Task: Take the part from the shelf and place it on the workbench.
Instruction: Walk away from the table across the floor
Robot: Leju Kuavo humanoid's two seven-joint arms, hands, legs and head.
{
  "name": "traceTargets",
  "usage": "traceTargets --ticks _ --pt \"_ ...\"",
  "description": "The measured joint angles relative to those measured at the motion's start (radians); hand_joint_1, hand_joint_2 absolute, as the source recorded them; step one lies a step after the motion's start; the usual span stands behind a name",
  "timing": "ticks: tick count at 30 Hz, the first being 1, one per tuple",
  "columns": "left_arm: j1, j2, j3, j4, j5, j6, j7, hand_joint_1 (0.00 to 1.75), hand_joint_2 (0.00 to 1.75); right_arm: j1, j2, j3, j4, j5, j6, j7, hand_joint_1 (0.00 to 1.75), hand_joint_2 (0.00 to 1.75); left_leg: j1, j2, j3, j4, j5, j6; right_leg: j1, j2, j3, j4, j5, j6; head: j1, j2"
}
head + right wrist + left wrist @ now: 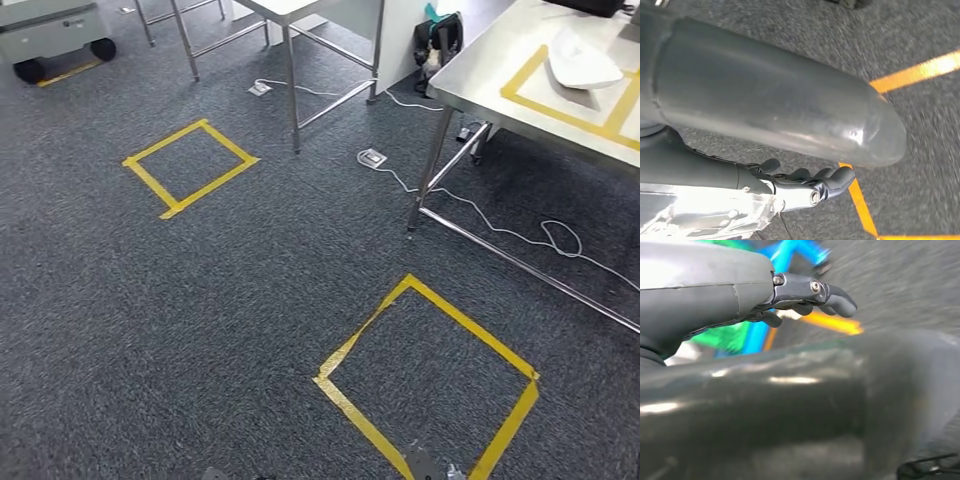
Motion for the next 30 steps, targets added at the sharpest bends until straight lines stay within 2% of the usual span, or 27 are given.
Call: traceTargets --ticks 1,2,3,4,5,6,7,8,9,10,12,13,14,15,16,17,18,19,20,21,23,24,25,27,28,29,30 --pt "0.001 0.0 0.0 0.0 0.002 0.002 0.015 0.0 0.0 0.001 0.0 -0.002 0.0 0.001 0.001 0.008 0.0 0.0 0.007 0.008 0.019 -0.036 0.027 -0.008 -0.005 -0.014 0.002 0.0 -0.003 0.006 0.0 0.0" --pt "0.003 0.0 0.0 -0.001 0.006 0.006 0.026 0.0 0.0 0.001 0.0 -0.003 0.0 0.002 0.003 0.014 0.0 0.0 0.014 0.03 0.054 -0.096 0.061 -0.017 -0.009 -0.027 0.006 0.001 -0.006 0.013 -0.001 0.0" --pt "0.003 -0.001 0.0 -0.001 0.008 0.011 0.031 0.0 0.0 0.003 -0.003 -0.005 0.0 0.002 0.004 0.018 0.0 0.0 0.017 0.061 0.089 -0.159 0.083 -0.026 -0.01 -0.039 0.007 0.003 -0.012 0.023 -0.003 0.0" --pt "0.002 -0.002 0.0 -0.002 0.011 0.016 0.034 0.0 0.0 0.004 -0.005 -0.008 0.0 0.002 0.005 0.022 0.0 0.0 0.018 0.085 0.116 -0.208 0.097 -0.026 -0.01 -0.05 0.009 0.004 -0.019 0.032 -0.001 0.0" --pt "0.002 -0.003 0.0 -0.003 0.014 0.021 0.035 0.0 0.0 0.006 -0.007 -0.01 0.0 0.001 0.006 0.025 0.0 0.0 0.017 0.1 0.132 -0.236 0.098 -0.021 -0.008 -0.061 0.013 0.003 -0.025 0.04 0.001 0.0" --pt "0.002 -0.004 0.0 -0.003 0.017 0.025 0.035 0.0 0.0 0.007 -0.009 -0.012 0.0 0.001 0.006 0.028 0.0 0.0 0.013 0.099 0.136 -0.245 0.092 -0.012 -0.007 -0.072 0.017 0.0 -0.029 0.048 0.004 0.0" --pt "0.003 -0.004 0.0 -0.003 0.019 0.028 0.033 0.0 0.0 0.007 -0.009 -0.013 0.0 0.0 0.007 0.031 0.0 0.0 0.012 0.082 0.135 -0.245 0.09 0.001 -0.008 -0.084 0.027 -0.004 -0.032 0.052 0.009 0.0" --pt "0.004 -0.004 0.0 -0.003 0.021 0.03 0.031 0.0 0.0 0.006 -0.009 -0.014 0.0 0.001 0.008 0.034 0.0 0.0 0.011 0.068 0.135 -0.246 0.09 0.009 -0.012 -0.085 0.034 -0.005 -0.036 0.057 0.011 0.0" --pt "0.004 -0.004 0.0 -0.004 0.022 0.031 0.027 0.0 0.0 0.005 -0.009 -0.014 0.0 0.002 0.009 0.038 0.0 0.0 0.01 0.055 0.135 -0.247 0.09 0.018 -0.015 -0.067 0.034 0.007 -0.049 0.061 0.012 0.0" --pt "0.004 -0.004 0.0 -0.004 0.023 0.032 0.021 0.0 0.0 0.005 -0.009 -0.015 0.0 0.003 0.011 0.041 0.0 0.0 0.01 0.041 0.135 -0.248 0.091 0.026 -0.017 -0.038 0.022 0.041 -0.072 0.062 0.015 0.0" --pt "0.004 -0.004 0.0 -0.005 0.023 0.032 0.011 0.0 0.0 0.011 -0.009 -0.017 0.001 0.004 0.015 0.047 0.0 0.0 0.006 0.013 0.136 -0.249 0.092 0.038 -0.015 0.029 -0.041 0.169 -0.14 0.058 0.021 0.0" --pt "0.004 -0.004 0.0 -0.005 0.023 0.031 0.008 0.0 0.0 0.016 -0.009 -0.018 0.002 0.004 0.017 0.051 0.0 0.0 0.004 -0.004 0.136 -0.248 0.092 0.042 -0.011 0.044 -0.08 0.239 -0.165 0.054 0.023 0.0" --pt "0.004 -0.004 0.0 -0.005 0.023 0.03 0.005 0.0 0.0 0.019 -0.01 -0.02 0.002 0.004 0.018 0.053 0.0 0.0 0.0 -0.022 0.137 -0.248 0.091 0.044 -0.008 0.052 -0.111 0.285 -0.172 0.05 0.024 0.0" --pt "0.004 -0.004 0.0 -0.005 0.023 0.029 0.003 0.0 0.0 0.022 -0.01 -0.021 0.003 0.004 0.019 0.055 0.0 0.0 -0.002 -0.041 0.139 -0.248 0.09 0.045 -0.004 0.056 -0.126 0.294 -0.159 0.044 0.024 0.0" --pt "0.004 -0.004 0.0 -0.005 0.023 0.029 0.001 0.0 0.0 0.023 -0.01 -0.022 0.003 0.004 0.02 0.057 0.0 0.0 -0.004 -0.059 0.142 -0.248 0.09 0.046 0.0 0.063 -0.123 0.262 -0.125 0.037 0.024 0.0" --pt "0.004 -0.004 0.0 -0.005 0.023 0.028 0.0 0.0 0.0 0.022 -0.011 -0.022 0.003 0.004 0.02 0.057 0.0 0.0 -0.004 -0.076 0.145 -0.248 0.09 0.046 0.003 0.076 -0.103 0.199 -0.081 0.03 0.024 0.0" --pt "0.004 -0.004 0.0 -0.005 0.023 0.027 -0.001 0.0 0.0 0.021 -0.011 -0.023 0.004 0.005 0.02 0.057 0.0 0.0 -0.005 -0.09 0.147 -0.248 0.089 0.045 0.004 0.103 -0.078 0.129 -0.043 0.025 0.024 0.0" --pt "0.004 -0.004 0.0 -0.005 0.023 0.027 -0.001 0.0 0.0 0.021 -0.012 -0.023 0.004 0.005 0.02 0.057 0.0 0.0 -0.005 -0.104 0.149 -0.247 0.088 0.043 0.004 0.124 -0.056 0.071 -0.016 0.023 0.024 0.0" --pt "0.004 -0.004 0.0 -0.005 0.023 0.027 -0.002 0.0 0.0 0.02 -0.012 -0.023 0.004 0.005 0.021 0.058 0.0 0.0 -0.005 -0.116 0.148 -0.247 0.088 0.04 0.004 0.139 -0.042 0.037 -0.003 0.023 0.024 0.0" --pt "0.004 -0.004 0.0 -0.005 0.023 0.027 -0.002 0.0 0.0 0.02 -0.013 -0.023 0.005 0.005 0.021 0.058 0.0 0.0 -0.004 -0.127 0.146 -0.248 0.089 0.035 0.005 0.145 -0.034 0.024 -0.001 0.023 0.024 0.0" --pt "0.005 -0.003 0.0 -0.005 0.023 0.026 -0.003 0.0 0.0 0.017 -0.013 -0.024 0.005 0.005 0.021 0.058 0.0 0.0 -0.001 -0.14 0.142 -0.25 0.093 0.024 0.006 0.121 -0.026 0.015 0.006 0.018 0.023 0.0" --pt "0.006 -0.003 0.0 -0.005 0.023 0.026 -0.003 0.0 0.0 0.017 -0.013 -0.024 0.005 0.006 0.021 0.058 0.0 0.0 -0.002 -0.124 0.138 -0.244 0.087 0.02 0.005 0.11 -0.021 0.008 0.01 0.013 0.022 0.0" --pt "0.006 -0.002 0.0 -0.005 0.023 0.026 -0.003 0.0 0.0 0.017 -0.013 -0.025 0.005 0.006 0.021 0.058 0.0 0.0 -0.004 -0.097 0.127 -0.223 0.071 0.015 0.004 0.097 -0.017 0.0 0.015 0.007 0.02 0.0" --pt "0.005 -0.002 -0.001 -0.005 0.023 0.026 -0.003 0.0 0.0 0.019 -0.014 -0.025 0.005 0.006 0.021 0.058 0.0 0.0 -0.007 -0.029 0.079 -0.122 0.008 0.006 0.003 0.068 -0.013 -0.01 0.019 0.0 0.018 0.0" --pt "0.004 -0.002 -0.001 -0.006 0.023 0.026 -0.003 0.0 0.0 0.021 -0.014 -0.025 0.005 0.006 0.022 0.058 0.0 0.0 -0.004 -0.013 0.047 -0.057 -0.022 0.0 0.003 0.051 -0.012 -0.01 0.018 -0.002 0.017 0.0" --pt "0.005 -0.002 0.0 -0.006 0.023 0.026 -0.003 0.0 0.0 0.023 -0.014 -0.026 0.005 0.006 0.022 0.058 0.0 0.0 -0.001 -0.006 0.022 -0.008 -0.039 -0.005 0.002 0.034 -0.012 -0.01 0.017 -0.002 0.017 0.0" --pt "0.005 -0.002 0.0 -0.006 0.023 0.026 -0.003 0.0 0.0 0.023 -0.014 -0.026 0.005 0.006 0.022 0.058 0.0 0.0 0.004 -0.002 0.013 0.011 -0.036 -0.009 0.0 0.018 -0.012 -0.01 0.015 0.0 0.017 0.0"
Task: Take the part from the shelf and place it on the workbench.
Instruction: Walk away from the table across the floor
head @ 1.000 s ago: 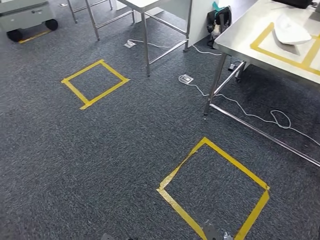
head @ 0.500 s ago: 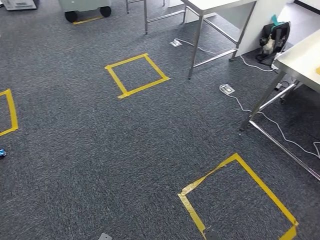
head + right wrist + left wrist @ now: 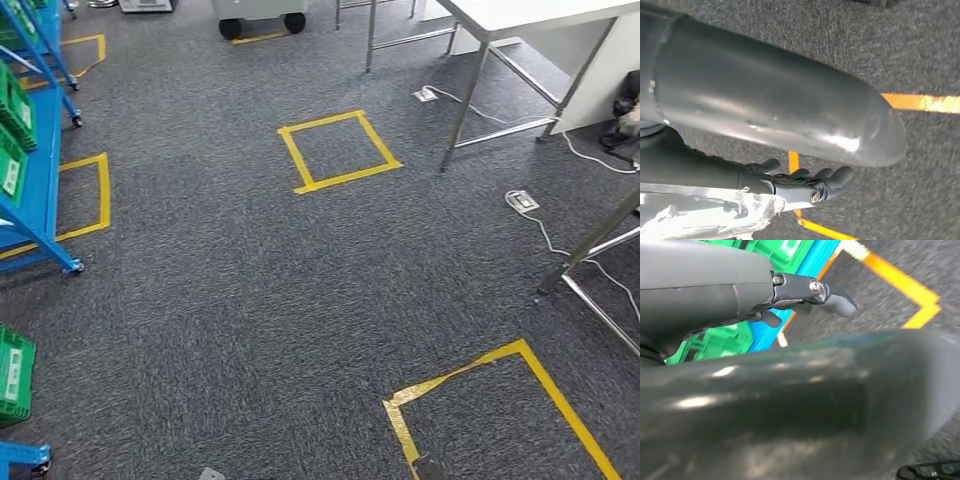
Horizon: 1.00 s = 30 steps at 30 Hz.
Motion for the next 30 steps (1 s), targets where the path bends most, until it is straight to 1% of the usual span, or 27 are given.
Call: traceTargets --ticks 1,2,4,5,6,8,9,10,11,12,13,14,15,16,17,18,19,20,21,22,23,24,25,26,28,29,30 --pt "0.0 0.0 0.0 0.0 0.0 -0.001 0.0 0.0 0.0 -0.001 0.0 0.0 0.0 0.0 0.001 0.001 0.0 0.0 0.004 0.005 0.011 -0.021 0.021 -0.005 -0.002 -0.015 0.001 0.0 -0.002 0.003 0.0 0.0" --pt "0.0 0.0 0.0 0.0 0.0 -0.002 0.0 0.0 0.0 -0.001 0.0 0.0 0.0 0.001 0.003 0.003 0.0 0.0 0.008 0.017 0.04 -0.073 0.053 -0.011 -0.005 -0.028 0.003 0.002 -0.005 0.008 0.0 0.0" --pt "-0.001 -0.001 0.0 0.0 0.0 -0.006 -0.001 0.0 0.0 -0.001 -0.002 0.0 0.0 0.004 0.008 0.008 0.0 0.0 0.014 0.079 0.109 -0.197 0.104 -0.02 -0.004 -0.052 0.005 0.009 -0.015 0.022 -0.003 0.0" --pt "-0.001 -0.001 0.0 0.0 0.0 -0.007 -0.002 0.0 0.0 0.0 -0.004 0.0 0.0 0.006 0.011 0.012 0.0 0.0 0.014 0.101 0.131 -0.236 0.112 -0.016 0.0 -0.062 0.007 0.013 -0.021 0.03 -0.002 0.0" --pt "-0.002 -0.002 0.0 -0.001 0.0 -0.008 -0.002 0.0 0.0 0.001 -0.006 0.0 0.0 0.008 0.014 0.016 0.0 0.0 0.014 0.114 0.14 -0.254 0.111 -0.009 0.003 -0.073 0.008 0.015 -0.027 0.036 0.0 0.0" --pt "-0.001 -0.002 0.0 -0.001 0.001 -0.01 -0.003 0.0 0.0 0.0 -0.007 0.0 0.0 0.013 0.021 0.026 0.0 0.0 0.012 0.086 0.14 -0.256 0.107 0.011 0.002 -0.095 0.022 0.013 -0.035 0.043 0.008 0.0" --pt "0.0 -0.002 0.0 -0.001 0.003 -0.01 -0.002 0.0 0.0 -0.002 -0.007 0.0 0.001 0.016 0.023 0.03 0.0 0.0 0.012 0.072 0.14 -0.257 0.108 0.018 -0.001 -0.087 0.026 0.017 -0.043 0.047 0.009 0.0" --pt "0.0 -0.002 0.0 -0.001 0.005 -0.01 -0.002 0.0 0.0 -0.004 -0.007 0.0 0.001 0.019 0.025 0.034 0.0 0.0 0.012 0.058 0.139 -0.258 0.109 0.025 -0.004 -0.064 0.021 0.038 -0.06 0.05 0.01 0.0" --pt "0.0 -0.003 0.0 -0.001 0.007 -0.011 -0.001 0.0 0.0 -0.003 -0.007 0.0 0.001 0.021 0.026 0.038 0.0 0.0 0.012 0.045 0.14 -0.259 0.111 0.032 -0.006 -0.033 0.003 0.08 -0.085 0.052 0.012 0.0" --pt "0.0 -0.003 0.0 -0.001 0.009 -0.011 0.001 0.0 0.0 -0.002 -0.006 0.001 0.001 0.023 0.027 0.041 0.0 0.0 0.011 0.032 0.139 -0.259 0.112 0.037 -0.007 0.001 -0.026 0.142 -0.118 0.052 0.014 0.0" --pt "0.0 -0.003 0.0 -0.001 0.011 -0.011 0.003 0.0 0.0 0.001 -0.006 0.001 0.002 0.025 0.028 0.045 0.0 0.0 0.009 0.016 0.139 -0.259 0.112 0.041 -0.006 0.021 -0.062 0.215 -0.147 0.051 0.015 0.0" --pt "0.0 -0.003 0.0 -0.001 0.012 -0.012 0.005 0.0 0.0 0.004 -0.006 0.001 0.002 0.026 0.03 0.048 0.0 0.0 0.006 -0.001 0.139 -0.259 0.112 0.044 -0.004 0.031 -0.094 0.274 -0.164 0.048 0.016 0.0" --pt "0.0 -0.003 0.0 -0.001 0.013 -0.012 0.007 0.0 0.0 0.006 -0.006 0.001 0.002 0.027 0.032 0.051 0.0 0.0 0.003 -0.019 0.14 -0.259 0.112 0.045 -0.003 0.036 -0.116 0.303 -0.163 0.043 0.016 0.0" --pt "0.0 -0.003 0.0 -0.001 0.014 -0.012 0.008 0.0 0.0 0.007 -0.006 0.001 0.002 0.028 0.034 0.054 0.0 0.0 0.001 -0.036 0.141 -0.259 0.113 0.046 0.0 0.039 -0.12 0.294 -0.141 0.038 0.016 0.0" --pt "0.0 -0.003 0.0 -0.001 0.015 -0.012 0.008 0.0 0.0 0.007 -0.006 0.001 0.002 0.028 0.036 0.056 0.0 0.0 0.0 -0.052 0.142 -0.259 0.113 0.046 0.003 0.046 -0.106 0.247 -0.105 0.031 0.016 0.0" --pt "0.0 -0.003 0.0 -0.001 0.015 -0.012 0.009 0.0 0.0 0.006 -0.006 0.001 0.002 0.029 0.038 0.059 0.0 0.0 0.0 -0.067 0.144 -0.259 0.113 0.046 0.005 0.063 -0.08 0.179 -0.064 0.025 0.017 0.0" --pt "0.0 -0.003 0.0 -0.001 0.015 -0.011 0.008 0.0 0.0 0.006 -0.006 0.001 0.002 0.029 0.039 0.061 0.0 0.0 -0.001 -0.081 0.144 -0.258 0.113 0.045 0.005 0.088 -0.054 0.114 -0.037 0.02 0.016 0.0" --pt "0.0 -0.003 0.0 -0.001 0.015 -0.011 0.008 0.0 0.0 0.006 -0.006 0.001 0.002 0.029 0.039 0.064 0.0 0.0 0.0 -0.094 0.142 -0.257 0.114 0.042 0.005 0.109 -0.034 0.064 -0.02 0.018 0.017 0.0" --pt "0.0 -0.003 0.0 -0.001 0.015 -0.011 0.007 0.0 0.0 0.004 -0.006 0.001 0.002 0.029 0.039 0.067 0.0 0.0 0.002 -0.105 0.14 -0.258 0.115 0.038 0.005 0.124 -0.02 0.037 -0.016 0.018 0.017 0.0" --pt "0.0 -0.003 0.0 -0.001 0.015 -0.011 0.005 0.0 0.0 0.003 -0.006 0.001 0.002 0.029 0.039 0.07 0.0 0.0 0.004 -0.115 0.136 -0.259 0.118 0.031 0.006 0.127 -0.015 0.03 -0.019 0.018 0.017 0.0" --pt "0.001 -0.003 0.0 -0.001 0.015 -0.01 0.004 0.0 0.0 0.001 -0.006 0.001 0.002 0.029 0.039 0.072 0.0 0.0 0.006 -0.125 0.134 -0.262 0.122 0.024 0.007 0.117 -0.012 0.025 -0.015 0.018 0.017 0.0" --pt "0.002 -0.002 0.0 -0.001 0.015 -0.01 0.003 0.0 0.0 -0.001 -0.005 0.001 0.002 0.029 0.039 0.073 0.0 0.0 0.007 -0.125 0.131 -0.264 0.123 0.018 0.007 0.106 -0.007 0.018 -0.011 0.014 0.016 0.0" --pt "0.002 -0.002 0.0 -0.001 0.015 -0.009 0.002 0.0 0.0 -0.001 -0.005 0.001 0.002 0.028 0.039 0.073 0.0 0.0 0.005 -0.109 0.125 -0.254 0.114 0.013 0.005 0.094 -0.004 0.009 -0.005 0.01 0.014 0.0" --pt "0.001 -0.001 0.0 -0.001 0.015 -0.007 0.001 0.0 0.0 -0.001 -0.004 0.001 0.001 0.028 0.039 0.073 0.0 0.0 0.002 -0.084 0.112 -0.227 0.093 0.01 0.003 0.08 -0.001 0.0 0.0 0.006 0.012 0.0" --pt "0.0 -0.001 -0.002 -0.001 0.015 -0.005 0.001 0.0 0.0 0.002 -0.004 0.0 0.001 0.028 0.039 0.074 0.0 0.0 -0.001 -0.026 0.061 -0.119 0.029 0.004 0.003 0.05 0.001 -0.007 0.003 0.001 0.009 0.0" --pt "0.0 -0.001 -0.003 -0.001 0.015 -0.003 0.0 0.0 0.0 0.004 -0.004 0.0 0.001 0.028 0.039 0.075 0.0 0.0 -0.001 -0.013 0.033 -0.06 0.004 0.001 0.003 0.033 0.001 -0.007 0.003 0.0 0.009 0.0" --pt "0.0 0.0 -0.003 -0.001 0.016 -0.002 0.0 0.0 0.0 0.006 -0.004 0.0 0.001 0.028 0.039 0.075 0.0 0.0 0.0 -0.005 0.016 -0.022 -0.006 -0.002 0.003 0.017 0.001 -0.007 0.001 0.0 0.009 0.0"
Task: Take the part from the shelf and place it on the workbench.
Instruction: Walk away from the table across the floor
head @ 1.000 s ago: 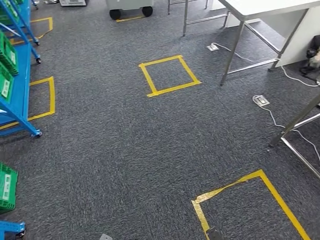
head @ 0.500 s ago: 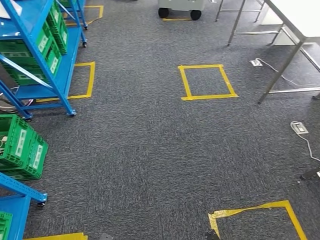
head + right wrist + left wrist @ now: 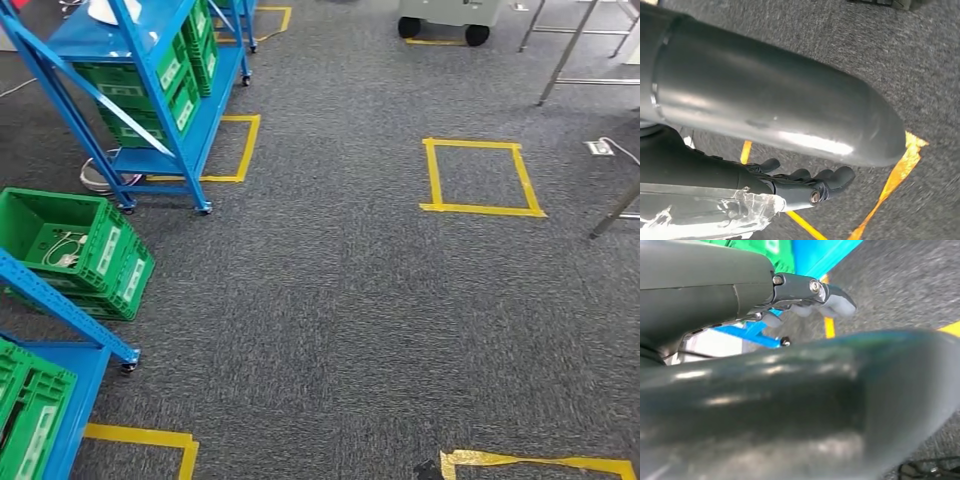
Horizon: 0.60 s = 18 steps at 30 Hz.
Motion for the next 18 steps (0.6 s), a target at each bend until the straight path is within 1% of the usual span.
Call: traceTargets --ticks 1,2,3,4,5,6,7,8,9,10,11,12,13,14,15,16,17,18 --pt "0.0 0.0 0.0 0.0 0.001 0.001 0.0 0.0 0.0 0.0 0.0 0.0 0.0 0.0 0.0 0.001 0.0 0.0 0.002 0.006 0.0 0.003 0.01 -0.003 -0.001 -0.016 0.001 0.0 -0.001 0.001 0.0 0.0" --pt "0.0 0.0 0.0 0.0 0.002 0.002 0.0 0.0 0.0 0.0 0.0 0.0 0.0 0.0 0.001 0.001 0.0 0.0 0.004 0.013 0.019 -0.031 0.037 -0.006 -0.003 -0.03 0.002 0.0 -0.003 0.003 0.0 0.0" --pt "0.0 0.0 0.0 0.0 0.004 0.003 0.0 0.0 0.0 -0.001 0.0 0.0 0.0 0.001 0.002 0.002 0.0 0.0 0.005 0.031 0.054 -0.092 0.072 -0.01 -0.004 -0.042 0.005 0.001 -0.006 0.007 0.0 0.0" --pt "-0.001 0.0 0.0 0.0 0.006 0.004 0.0 0.0 0.0 -0.002 0.0 0.0 0.0 0.001 0.002 0.002 0.0 0.0 0.005 0.061 0.092 -0.161 0.098 -0.014 -0.003 -0.053 0.007 0.004 -0.01 0.014 -0.002 0.0" --pt "-0.001 0.0 0.0 0.0 0.009 0.006 0.0 0.0 0.0 -0.002 0.0 0.0 0.0 0.002 0.002 0.002 0.0 0.0 0.005 0.082 0.122 -0.213 0.115 -0.01 -0.001 -0.062 0.006 0.007 -0.015 0.02 -0.003 0.0" --pt "-0.002 -0.001 0.0 0.0 0.014 0.008 0.0 0.0 0.0 -0.002 0.0 0.0 0.0 0.003 0.003 0.001 0.0 0.0 0.004 0.097 0.139 -0.244 0.12 -0.004 0.003 -0.071 0.008 0.01 -0.019 0.026 -0.001 0.0" --pt "-0.002 -0.001 0.0 0.0 0.019 0.01 0.0 0.0 0.0 -0.002 0.0 0.0 0.0 0.004 0.002 0.001 0.0 0.0 0.003 0.098 0.143 -0.254 0.117 0.004 0.006 -0.081 0.011 0.01 -0.023 0.031 0.0 0.0" --pt "-0.002 -0.001 0.0 0.0 0.025 0.013 0.0 0.0 0.0 -0.003 0.0 0.0 0.0 0.006 0.001 0.0 0.0 0.0 0.003 0.081 0.142 -0.254 0.118 0.016 0.006 -0.092 0.017 0.009 -0.025 0.034 0.003 0.0" --pt "-0.001 -0.001 0.001 0.0 0.031 0.015 0.002 0.0 0.0 -0.005 0.0 0.0 0.0 0.007 -0.002 0.0 0.0 0.0 0.003 0.07 0.141 -0.254 0.118 0.023 0.004 -0.091 0.022 0.01 -0.029 0.039 0.005 0.0" --pt "-0.001 -0.002 0.001 0.0 0.035 0.017 0.003 0.0 0.0 -0.007 0.001 0.0 0.0 0.009 -0.007 0.0 0.0 0.0 0.004 0.058 0.141 -0.255 0.12 0.029 0.001 -0.076 0.021 0.021 -0.04 0.043 0.006 0.0" --pt "-0.001 -0.002 0.002 0.0 0.039 0.019 0.005 0.0 0.0 -0.008 0.002 0.0 0.0 0.01 -0.012 0.0 0.0 0.0 0.006 0.047 0.14 -0.256 0.122 0.036 -0.001 -0.051 0.009 0.05 -0.06 0.048 0.008 0.0" --pt "-0.002 -0.003 0.002 0.0 0.042 0.02 0.006 0.0 0.0 -0.008 0.003 0.0 0.0 0.01 -0.016 0.0 0.0 0.0 0.007 0.037 0.14 -0.256 0.123 0.041 -0.003 -0.02 -0.015 0.104 -0.091 0.051 0.01 0.0" --pt "-0.002 -0.003 0.002 0.0 0.044 0.021 0.006 0.0 0.0 -0.007 0.005 0.0 0.0 0.011 -0.019 0.0 0.0 0.0 0.007 0.025 0.139 -0.256 0.124 0.045 -0.003 0.002 -0.048 0.176 -0.127 0.052 0.011 0.0" --pt "-0.002 -0.003 0.002 0.0 0.045 0.021 0.007 0.0 0.0 -0.005 0.006 0.0 0.0 0.011 -0.02 0.001 0.0 0.0 0.006 0.011 0.139 -0.256 0.124 0.047 -0.003 0.013 -0.084 0.25 -0.157 0.052 0.013 0.0" --pt "-0.001 -0.003 0.002 0.0 0.045 0.021 0.007 0.0 0.0 -0.003 0.006 0.0 0.0 0.011 -0.021 0.002 0.0 0.0 0.005 -0.005 0.139 -0.256 0.124 0.049 -0.003 0.017 -0.111 0.302 -0.172 0.051 0.013 0.0" --pt "-0.001 -0.003 0.003 0.0 0.046 0.021 0.007 0.0 0.0 -0.001 0.006 0.0 0.0 0.011 -0.021 0.002 0.0 0.0 0.004 -0.02 0.14 -0.256 0.124 0.049 -0.003 0.019 -0.122 0.318 -0.165 0.049 0.013 0.0" --pt "-0.001 -0.003 0.003 0.0 0.046 0.021 0.008 0.0 0.0 -0.001 0.006 0.0 0.0 0.011 -0.021 0.002 0.0 0.0 0.004 -0.036 0.141 -0.256 0.124 0.049 -0.003 0.023 -0.113 0.29 -0.138 0.046 0.013 0.0" --pt "-0.001 -0.003 0.003 0.0 0.046 0.021 0.008 0.0 0.0 -0.001 0.006 0.0 0.0 0.011 -0.021 0.002 0.0 0.0 0.005 -0.052 0.143 -0.256 0.124 0.048 -0.004 0.033 -0.087 0.226 -0.098 0.042 0.013 0.0"
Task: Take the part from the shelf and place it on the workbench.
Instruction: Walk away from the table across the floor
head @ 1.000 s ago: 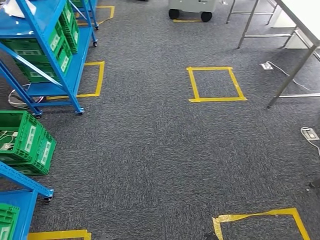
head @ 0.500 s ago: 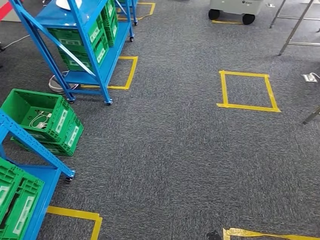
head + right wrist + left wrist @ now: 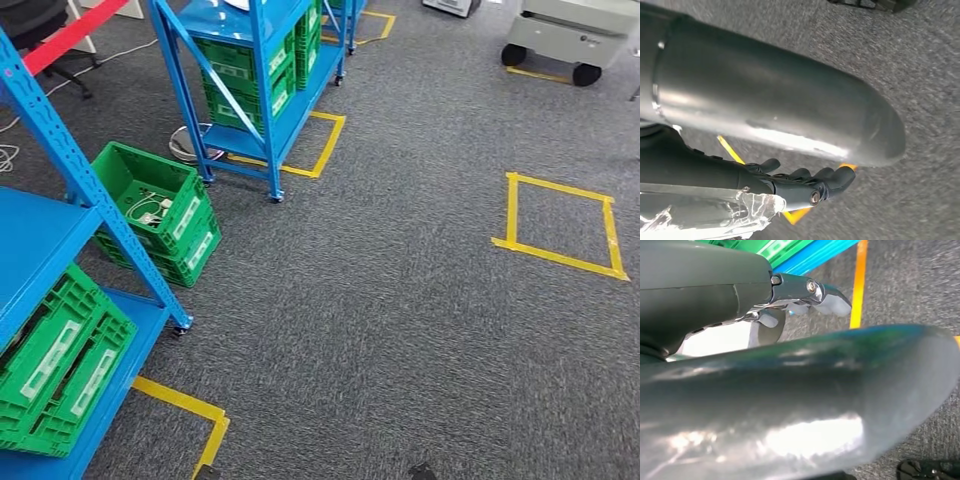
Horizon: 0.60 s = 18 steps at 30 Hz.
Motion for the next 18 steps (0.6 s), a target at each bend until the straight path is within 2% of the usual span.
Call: traceTargets --ticks 2,3,4,6,7,8,10,11,12,13,14,15,16,18 --pt "0.0 0.0 0.0 0.0 0.001 0.0 0.0 0.0 0.0 -0.001 0.001 0.0 0.0 0.002 -0.001 0.002 0.0 0.0 0.0 -0.029 0.0 0.002 0.001 -0.005 -0.004 0.05 0.061 -0.141 0.062 -0.006 0.001 0.0" --pt "0.0 0.0 0.0 0.0 0.002 0.0 0.001 0.0 0.0 -0.001 0.002 0.0 0.0 0.004 -0.001 0.006 0.0 0.0 0.001 -0.041 -0.003 0.002 0.003 -0.01 -0.006 0.07 0.081 -0.184 0.074 -0.007 0.001 0.0" --pt "0.0 0.0 0.0 0.0 0.006 0.0 0.003 0.0 0.0 -0.001 0.004 0.0 0.0 0.008 -0.002 0.013 0.0 0.0 0.002 -0.052 -0.007 0.002 0.006 -0.017 -0.006 0.082 0.089 -0.202 0.075 -0.009 0.001 0.0" --pt "0.001 0.001 0.001 0.0 0.016 0.001 0.008 0.0 0.0 -0.003 0.011 0.0 0.0 0.018 -0.003 0.035 0.0 0.0 0.007 -0.069 -0.016 -0.001 0.012 -0.033 -0.005 0.064 0.093 -0.208 0.078 -0.017 0.001 0.0" --pt "0.002 0.001 0.001 0.0 0.02 0.001 0.01 0.0 0.0 -0.004 0.014 0.0 0.0 0.023 -0.004 0.043 0.0 0.0 0.007 -0.056 -0.021 0.003 0.008 -0.039 -0.005 0.052 0.094 -0.213 0.083 -0.023 -0.001 0.0" --pt "0.002 0.002 0.002 0.0 0.023 0.001 0.011 0.0 0.0 -0.004 0.017 0.001 0.0 0.027 -0.004 0.048 0.0 0.0 0.004 -0.031 -0.032 0.023 -0.008 -0.044 -0.005 0.038 0.096 -0.219 0.086 -0.03 -0.004 0.0" --pt "0.001 0.003 0.002 0.0 0.026 -0.001 0.011 0.0 0.0 -0.002 0.021 0.001 0.0 0.03 -0.004 0.051 0.0 0.0 -0.001 0.032 -0.078 0.123 -0.068 -0.05 -0.003 0.009 0.098 -0.226 0.09 -0.04 -0.01 0.0" --pt "0.0 0.003 0.002 0.0 0.027 -0.001 0.011 0.0 0.0 0.0 0.023 0.001 0.0 0.031 -0.004 0.051 0.0 0.0 -0.001 0.048 -0.11 0.191 -0.1 -0.053 -0.002 -0.008 0.098 -0.226 0.09 -0.042 -0.011 0.0" --pt "0.0 0.003 0.002 0.0 0.028 -0.002 0.011 0.0 0.0 0.002 0.024 0.002 0.0 0.031 -0.004 0.052 0.0 0.0 -0.001 0.054 -0.135 0.245 -0.118 -0.055 -0.001 -0.025 0.098 -0.226 0.089 -0.043 -0.011 0.0" --pt "0.0 0.003 0.002 0.0 0.029 -0.002 0.011 0.0 0.0 0.003 0.025 0.002 0.0 0.031 -0.004 0.052 0.0 0.0 -0.001 0.057 -0.146 0.269 -0.118 -0.056 -0.001 -0.042 0.098 -0.226 0.089 -0.043 -0.011 0.0" --pt "0.0 0.003 0.003 0.0 0.029 -0.002 0.011 0.0 0.0 0.003 0.026 0.002 0.0 0.031 -0.004 0.053 0.0 0.0 -0.001 0.06 -0.137 0.256 -0.1 -0.057 -0.001 -0.057 0.099 -0.226 0.088 -0.043 -0.011 0.0" --pt "0.0 0.003 0.003 0.0 0.029 -0.003 0.011 0.0 0.0 0.002 0.027 0.002 0.0 0.031 -0.004 0.053 0.0 0.0 -0.001 0.068 -0.109 0.207 -0.069 -0.057 -0.001 -0.07 0.1 -0.226 0.087 -0.042 -0.011 0.0" --pt "0.0 0.003 0.003 0.0 0.029 -0.003 0.011 0.0 0.0 0.0 0.028 0.002 0.0 0.032 -0.003 0.053 0.0 0.0 -0.001 0.091 -0.07 0.138 -0.035 -0.056 -0.001 -0.082 0.102 -0.225 0.085 -0.039 -0.011 0.0" --pt "-0.001 0.003 0.003 0.0 0.029 -0.005 0.01 0.0 0.0 -0.001 0.03 0.003 0.0 0.033 -0.002 0.052 0.0 0.0 -0.005 0.136 -0.007 0.022 0.0 -0.048 0.006 -0.101 0.103 -0.22 0.078 -0.029 -0.011 0.0"
